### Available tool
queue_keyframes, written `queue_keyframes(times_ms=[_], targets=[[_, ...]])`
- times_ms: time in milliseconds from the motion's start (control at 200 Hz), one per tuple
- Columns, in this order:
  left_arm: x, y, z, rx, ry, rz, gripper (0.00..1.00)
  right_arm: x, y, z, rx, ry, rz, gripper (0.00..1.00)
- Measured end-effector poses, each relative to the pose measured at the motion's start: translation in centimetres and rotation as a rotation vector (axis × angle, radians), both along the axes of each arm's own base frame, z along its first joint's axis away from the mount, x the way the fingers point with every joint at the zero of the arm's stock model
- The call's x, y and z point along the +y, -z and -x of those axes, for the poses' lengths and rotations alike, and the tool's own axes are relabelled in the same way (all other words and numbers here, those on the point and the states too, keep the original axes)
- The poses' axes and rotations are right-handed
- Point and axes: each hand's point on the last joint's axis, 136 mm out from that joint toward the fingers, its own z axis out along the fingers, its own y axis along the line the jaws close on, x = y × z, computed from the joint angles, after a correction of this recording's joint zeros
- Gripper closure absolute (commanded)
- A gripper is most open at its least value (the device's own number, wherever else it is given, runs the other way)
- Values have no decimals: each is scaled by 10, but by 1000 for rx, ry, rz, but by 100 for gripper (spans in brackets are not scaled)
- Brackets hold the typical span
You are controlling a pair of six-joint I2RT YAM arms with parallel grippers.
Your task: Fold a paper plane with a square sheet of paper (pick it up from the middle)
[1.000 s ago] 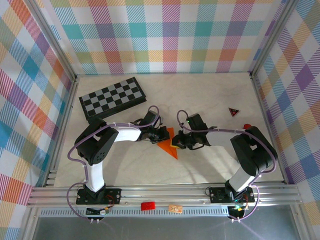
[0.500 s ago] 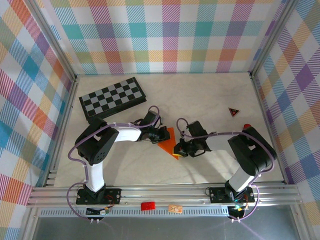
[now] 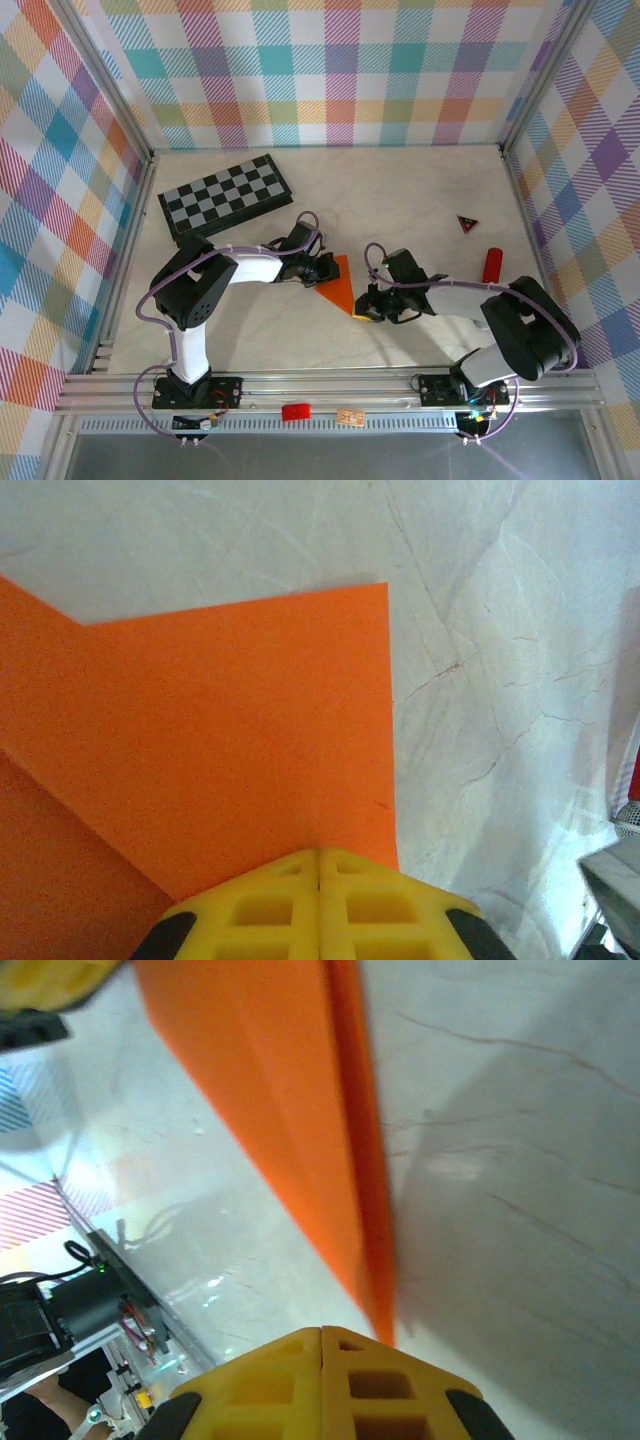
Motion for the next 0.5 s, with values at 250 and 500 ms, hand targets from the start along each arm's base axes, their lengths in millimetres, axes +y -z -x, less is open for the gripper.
queue_keyframes(times_ms=[250, 500], targets=[[0, 0, 0, 0, 0, 0, 92, 33, -13, -46, -38, -4, -28, 93], [0, 0, 0, 1, 0, 0, 92, 26, 21, -36, 7, -3, 17, 93]])
